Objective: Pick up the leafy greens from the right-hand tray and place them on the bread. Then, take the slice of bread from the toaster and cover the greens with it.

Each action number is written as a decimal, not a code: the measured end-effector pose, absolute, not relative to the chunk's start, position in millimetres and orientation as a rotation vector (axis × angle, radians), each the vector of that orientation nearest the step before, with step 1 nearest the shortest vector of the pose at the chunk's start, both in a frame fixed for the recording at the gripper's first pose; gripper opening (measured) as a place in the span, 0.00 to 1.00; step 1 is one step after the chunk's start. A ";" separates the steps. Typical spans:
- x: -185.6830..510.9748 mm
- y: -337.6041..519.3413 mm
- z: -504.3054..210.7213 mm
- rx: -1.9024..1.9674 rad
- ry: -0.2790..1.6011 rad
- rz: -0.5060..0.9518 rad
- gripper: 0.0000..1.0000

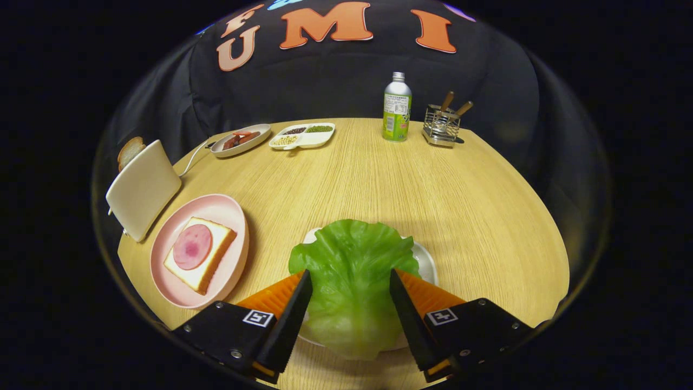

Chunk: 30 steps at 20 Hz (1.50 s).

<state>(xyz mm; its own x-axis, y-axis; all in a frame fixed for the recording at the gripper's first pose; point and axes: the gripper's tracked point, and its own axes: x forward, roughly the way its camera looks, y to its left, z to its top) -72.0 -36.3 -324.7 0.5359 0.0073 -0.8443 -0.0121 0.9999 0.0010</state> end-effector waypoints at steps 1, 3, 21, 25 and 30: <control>-71.1 -37.1 -322.7 -0.011 0.992 0.010 0.86; -72.9 -38.8 -324.7 -0.048 0.992 0.013 0.83; -56.2 -22.0 -302.5 0.049 0.891 0.040 0.09; -43.2 -6.7 -280.4 0.154 0.815 0.068 0.09; -34.1 25.6 -256.8 0.196 0.753 0.154 0.09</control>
<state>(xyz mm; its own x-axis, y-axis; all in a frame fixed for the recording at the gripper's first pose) -34.1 25.6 -256.8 0.7200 0.2082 -0.6620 -0.0685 0.9706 0.2308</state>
